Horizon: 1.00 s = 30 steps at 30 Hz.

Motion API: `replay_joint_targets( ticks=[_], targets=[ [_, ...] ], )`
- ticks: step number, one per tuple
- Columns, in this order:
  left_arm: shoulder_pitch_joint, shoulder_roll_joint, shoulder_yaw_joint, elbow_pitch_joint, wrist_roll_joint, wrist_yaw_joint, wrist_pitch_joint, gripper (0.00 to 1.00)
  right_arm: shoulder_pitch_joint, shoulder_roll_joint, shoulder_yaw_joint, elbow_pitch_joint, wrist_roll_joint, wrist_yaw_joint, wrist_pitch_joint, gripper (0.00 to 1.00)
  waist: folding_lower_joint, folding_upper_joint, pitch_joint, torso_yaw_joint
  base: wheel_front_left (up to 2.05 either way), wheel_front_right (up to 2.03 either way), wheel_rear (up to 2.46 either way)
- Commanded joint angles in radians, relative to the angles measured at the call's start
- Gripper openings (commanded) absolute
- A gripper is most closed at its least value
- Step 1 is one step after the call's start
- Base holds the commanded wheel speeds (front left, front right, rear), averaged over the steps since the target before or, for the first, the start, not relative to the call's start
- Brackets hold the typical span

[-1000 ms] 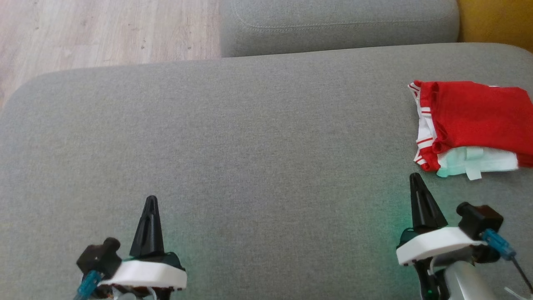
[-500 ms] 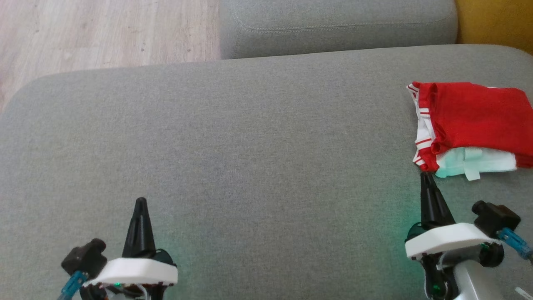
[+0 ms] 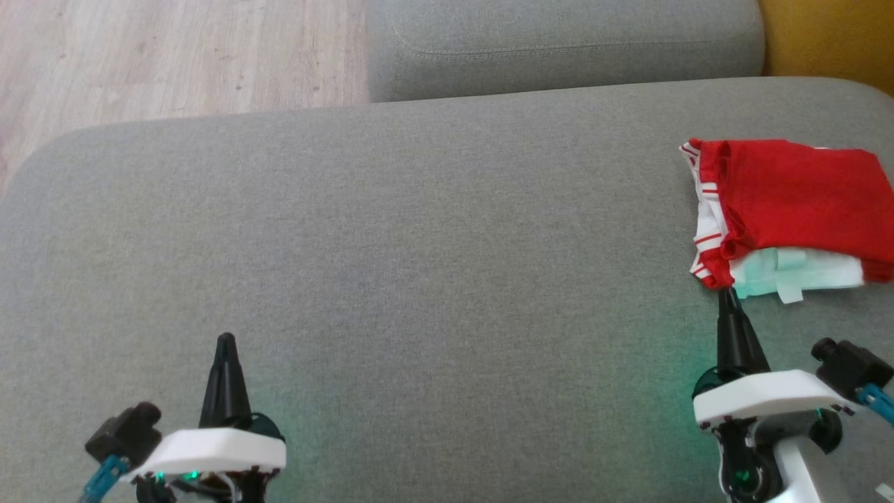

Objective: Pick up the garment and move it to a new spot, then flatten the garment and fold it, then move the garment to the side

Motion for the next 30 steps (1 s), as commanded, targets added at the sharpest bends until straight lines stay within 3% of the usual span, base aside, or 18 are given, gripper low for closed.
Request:
replay_joint_targets(
  ticks=[1, 30],
  targets=[
    [-0.046, 0.002, 0.028, -0.034, -0.024, -0.006, 0.005, 0.00, -0.038, -0.004, -0.004, -0.040, 0.028, 0.000, 0.007, 0.00, 0.0000, 0.0000, -0.001, 0.000, 0.00, 0.00, 0.00],
    [-0.053, 0.004, 0.084, -0.049, -0.309, -0.012, 0.090, 0.00, -0.030, -0.005, -0.044, -0.074, 0.350, 0.000, 0.091, 0.00, -0.0001, 0.0000, -0.013, -0.005, 0.00, 0.00, 0.00]
  ],
)
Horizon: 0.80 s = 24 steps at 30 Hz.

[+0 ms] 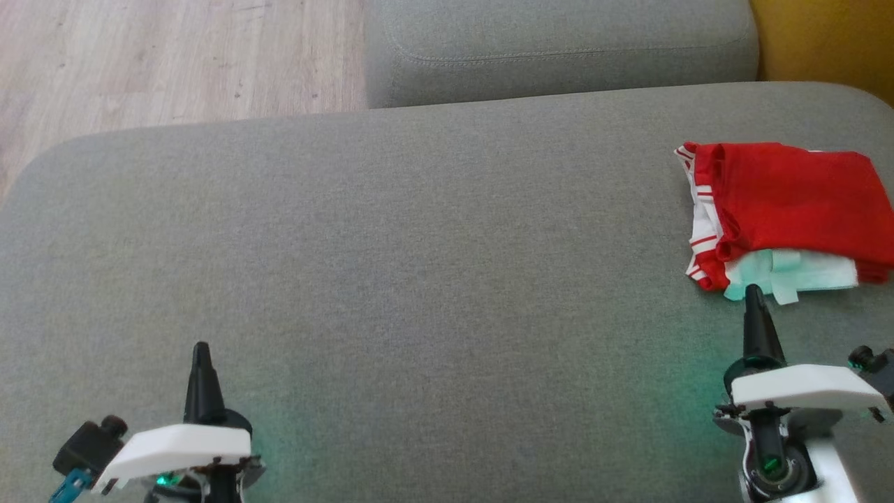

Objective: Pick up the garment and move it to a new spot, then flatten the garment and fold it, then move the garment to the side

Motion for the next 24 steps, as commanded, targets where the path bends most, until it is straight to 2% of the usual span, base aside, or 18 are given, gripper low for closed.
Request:
replay_joint_targets(
  ticks=[1, 24],
  targets=[
    [-0.052, 0.004, 0.029, -0.038, -0.026, -0.011, 0.007, 0.00, -0.030, -0.005, 0.006, -0.041, 0.031, 0.000, 0.009, 0.00, 0.0000, 0.0000, -0.001, 0.000, 0.00, 0.00, 0.00],
    [-0.057, 0.006, 0.072, -0.050, -0.242, -0.016, 0.072, 0.00, -0.024, -0.005, -0.024, -0.067, 0.275, -0.001, 0.073, 0.00, -0.0001, 0.0000, -0.010, -0.004, 0.00, 0.00, 0.00]
  ],
)
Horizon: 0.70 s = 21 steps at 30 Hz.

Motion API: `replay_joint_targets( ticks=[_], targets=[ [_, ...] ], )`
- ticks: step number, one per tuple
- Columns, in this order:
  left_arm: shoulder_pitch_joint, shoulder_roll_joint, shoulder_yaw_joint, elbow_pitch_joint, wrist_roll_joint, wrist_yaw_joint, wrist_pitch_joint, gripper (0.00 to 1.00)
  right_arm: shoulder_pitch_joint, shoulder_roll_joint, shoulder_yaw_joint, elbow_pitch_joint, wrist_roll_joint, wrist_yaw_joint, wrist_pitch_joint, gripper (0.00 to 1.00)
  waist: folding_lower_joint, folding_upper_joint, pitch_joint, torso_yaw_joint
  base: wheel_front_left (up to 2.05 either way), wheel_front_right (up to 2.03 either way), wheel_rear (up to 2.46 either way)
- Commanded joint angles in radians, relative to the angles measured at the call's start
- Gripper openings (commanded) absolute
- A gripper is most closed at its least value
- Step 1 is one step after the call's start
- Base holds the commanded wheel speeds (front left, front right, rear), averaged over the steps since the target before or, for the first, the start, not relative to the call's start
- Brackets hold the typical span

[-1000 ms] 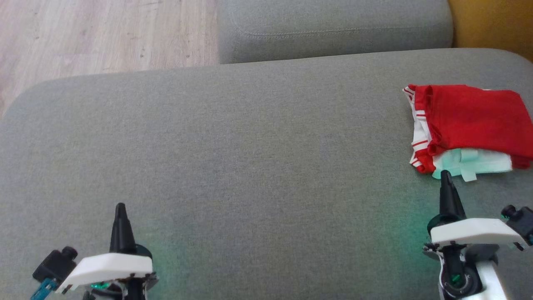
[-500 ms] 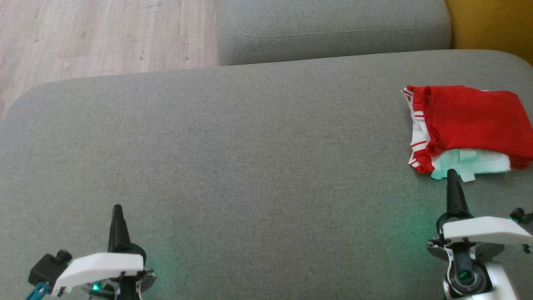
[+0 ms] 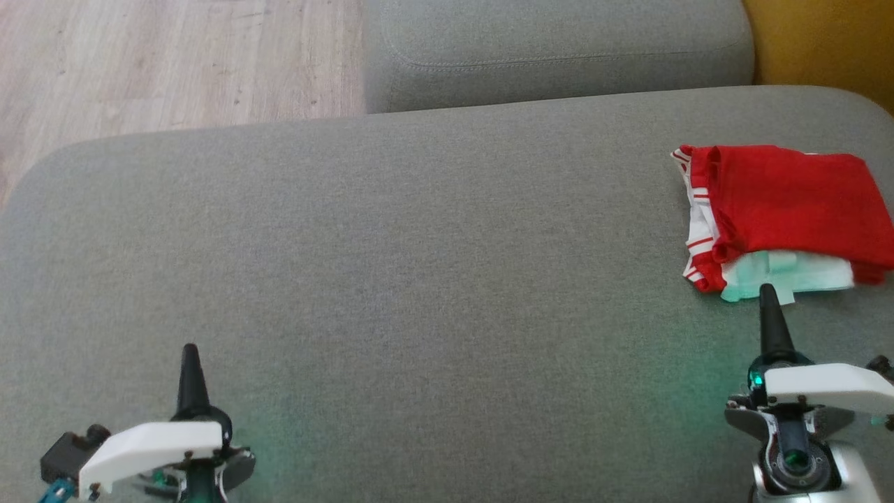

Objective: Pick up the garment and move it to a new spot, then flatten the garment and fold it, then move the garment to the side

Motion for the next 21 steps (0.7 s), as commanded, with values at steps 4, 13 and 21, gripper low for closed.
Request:
replay_joint_targets(
  ticks=[4, 13, 21],
  targets=[
    [-0.053, 0.006, 0.046, -0.041, -0.067, -0.009, 0.019, 0.00, -0.024, -0.005, 0.003, -0.047, 0.079, -0.001, 0.020, 0.00, 0.0000, 0.0000, -0.002, -0.001, 0.00, 0.00, 0.00],
    [-0.055, 0.007, 0.064, -0.045, -0.156, -0.011, 0.046, 0.00, -0.022, -0.005, -0.009, -0.058, 0.178, -0.001, 0.047, 0.00, 0.0000, 0.0000, -0.006, -0.003, 0.00, 0.00, 0.00],
    [-0.057, 0.007, 0.079, -0.050, -0.234, -0.013, 0.070, 0.00, -0.019, -0.005, -0.021, -0.067, 0.267, -0.001, 0.070, 0.00, 0.0000, 0.0000, -0.010, -0.004, 0.00, 0.00, 0.00]
  ],
)
